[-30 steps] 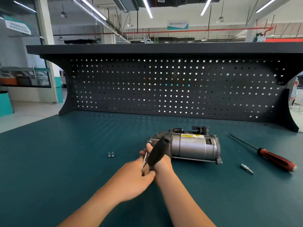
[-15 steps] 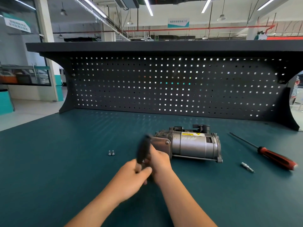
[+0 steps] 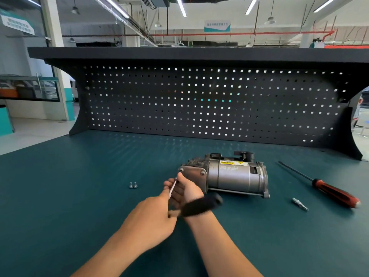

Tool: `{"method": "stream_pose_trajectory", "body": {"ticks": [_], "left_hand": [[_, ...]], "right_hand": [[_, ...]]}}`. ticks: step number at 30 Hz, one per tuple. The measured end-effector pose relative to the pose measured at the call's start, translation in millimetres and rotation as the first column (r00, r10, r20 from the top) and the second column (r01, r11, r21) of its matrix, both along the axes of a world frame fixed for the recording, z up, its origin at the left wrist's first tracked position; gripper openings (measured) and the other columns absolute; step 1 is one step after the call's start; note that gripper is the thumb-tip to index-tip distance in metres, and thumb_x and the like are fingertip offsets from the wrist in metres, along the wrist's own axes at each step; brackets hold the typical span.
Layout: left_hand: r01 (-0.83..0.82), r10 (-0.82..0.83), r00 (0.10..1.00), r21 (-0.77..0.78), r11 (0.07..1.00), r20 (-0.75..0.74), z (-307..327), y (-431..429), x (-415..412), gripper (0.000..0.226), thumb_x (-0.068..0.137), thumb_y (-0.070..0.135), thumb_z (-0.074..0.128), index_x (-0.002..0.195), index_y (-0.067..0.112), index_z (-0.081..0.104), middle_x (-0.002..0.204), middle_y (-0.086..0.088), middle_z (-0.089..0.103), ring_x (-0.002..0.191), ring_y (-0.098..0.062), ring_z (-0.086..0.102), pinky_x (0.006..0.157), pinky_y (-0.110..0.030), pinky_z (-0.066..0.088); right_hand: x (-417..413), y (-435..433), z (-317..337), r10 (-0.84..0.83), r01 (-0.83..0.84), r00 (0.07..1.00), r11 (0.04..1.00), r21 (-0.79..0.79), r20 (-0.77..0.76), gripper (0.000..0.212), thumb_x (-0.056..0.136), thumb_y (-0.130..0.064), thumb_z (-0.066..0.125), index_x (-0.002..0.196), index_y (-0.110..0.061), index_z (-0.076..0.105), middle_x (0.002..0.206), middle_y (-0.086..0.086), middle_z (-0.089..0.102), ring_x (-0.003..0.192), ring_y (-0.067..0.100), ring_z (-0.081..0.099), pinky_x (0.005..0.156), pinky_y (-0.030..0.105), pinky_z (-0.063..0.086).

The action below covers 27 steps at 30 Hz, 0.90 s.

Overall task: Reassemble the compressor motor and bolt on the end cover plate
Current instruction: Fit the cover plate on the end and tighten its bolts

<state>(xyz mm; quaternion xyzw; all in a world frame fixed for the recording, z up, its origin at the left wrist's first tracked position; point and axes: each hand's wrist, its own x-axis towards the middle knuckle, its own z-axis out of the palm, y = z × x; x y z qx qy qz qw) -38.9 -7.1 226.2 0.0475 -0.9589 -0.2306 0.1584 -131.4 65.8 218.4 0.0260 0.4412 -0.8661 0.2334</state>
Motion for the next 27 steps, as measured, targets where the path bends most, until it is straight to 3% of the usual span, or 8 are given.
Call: {"method": "stream_pose_trajectory", "body": {"ticks": [6,14,16,18,20,22,24,27], "left_hand": [[-0.041,0.057,0.998,-0.5,0.865,0.016,-4,4,-7,0.074,0.089,0.024,0.046,0.149,0.014,0.005,0.105,0.0,0.062,0.095,-0.022,0.061,0.063,-0.029,0.035],[0.129,-0.129,0.991,0.24,0.962,-0.016,-12,3,-6,0.032,0.092,0.04,0.049,0.123,0.032,0.044,0.082,0.012,0.058,0.077,-0.002,0.06,0.064,-0.019,0.045],[0.149,-0.162,0.986,0.608,0.78,-0.034,-12,4,-2,0.016,0.095,0.031,0.049,0.097,0.017,0.056,0.069,0.008,0.057,0.047,0.001,0.051,0.048,-0.013,0.037],[0.073,-0.172,0.985,0.932,0.354,-0.011,-8,2,1,0.024,0.096,0.028,0.047,0.081,0.012,0.057,0.058,0.001,0.053,0.037,-0.006,0.042,0.038,-0.016,0.032],[-0.025,-0.199,0.98,0.992,-0.123,0.0,2,-2,3,0.028,0.094,0.031,0.047,0.081,0.009,0.057,0.051,0.0,0.048,0.033,-0.006,0.038,0.032,-0.015,0.03],[-0.062,-0.209,0.978,0.951,-0.303,-0.003,10,-5,4,0.023,0.093,0.027,0.046,0.086,0.007,0.055,0.048,0.001,0.043,0.031,-0.005,0.033,0.03,-0.013,0.025],[-0.027,-0.168,0.986,0.998,-0.049,0.018,10,-7,1,0.013,0.093,0.016,0.046,0.086,0.009,0.055,0.046,0.002,0.043,0.031,-0.006,0.03,0.03,-0.015,0.022],[0.046,-0.06,0.998,0.684,0.728,-0.003,5,-8,-2,0.015,0.092,0.01,0.044,0.087,0.013,0.057,0.048,0.009,0.047,0.038,-0.007,0.037,0.039,-0.017,0.027]], "right_hand": [[2,3,0,-0.049,0.089,0.985,0.966,0.243,-0.167,0.032,0.091,-0.029,0.058,0.071,-0.006,0.063,0.061,0.005,0.066,0.053,0.014,0.062,0.051,0.022,0.049],[3,6,1,-0.053,0.073,0.99,0.985,0.156,-0.131,0.021,0.087,-0.013,0.064,0.068,-0.005,0.058,0.056,0.005,0.063,0.046,0.013,0.059,0.049,0.021,0.049],[2,6,-1,-0.024,0.031,0.996,0.996,0.087,-0.086,0.019,0.089,-0.014,0.062,0.072,-0.004,0.06,0.059,0.007,0.065,0.051,0.016,0.06,0.054,0.025,0.05],[3,5,0,0.017,-0.015,0.998,0.999,0.037,-0.054,0.021,0.091,-0.02,0.059,0.076,-0.005,0.06,0.058,0.003,0.067,0.049,0.011,0.062,0.048,0.021,0.048],[4,4,1,0.042,-0.043,0.999,0.999,-0.023,-0.024,0.023,0.092,-0.025,0.056,0.081,-0.006,0.06,0.059,0.002,0.068,0.047,0.009,0.061,0.048,0.02,0.047],[4,3,0,0.06,-0.061,0.998,0.996,-0.061,-0.011,0.024,0.093,-0.029,0.054,0.085,-0.007,0.06,0.063,0.001,0.069,0.052,0.009,0.062,0.056,0.024,0.049],[4,2,-3,0.062,-0.063,0.997,0.998,-0.018,-0.036,0.025,0.094,-0.031,0.053,0.085,-0.009,0.062,0.068,0.001,0.071,0.06,0.011,0.065,0.061,0.027,0.051],[3,2,-6,0.009,-0.001,0.997,0.994,0.107,-0.08,0.023,0.092,-0.03,0.057,0.081,-0.011,0.063,0.063,0.0,0.07,0.057,0.011,0.066,0.06,0.026,0.052]]}}
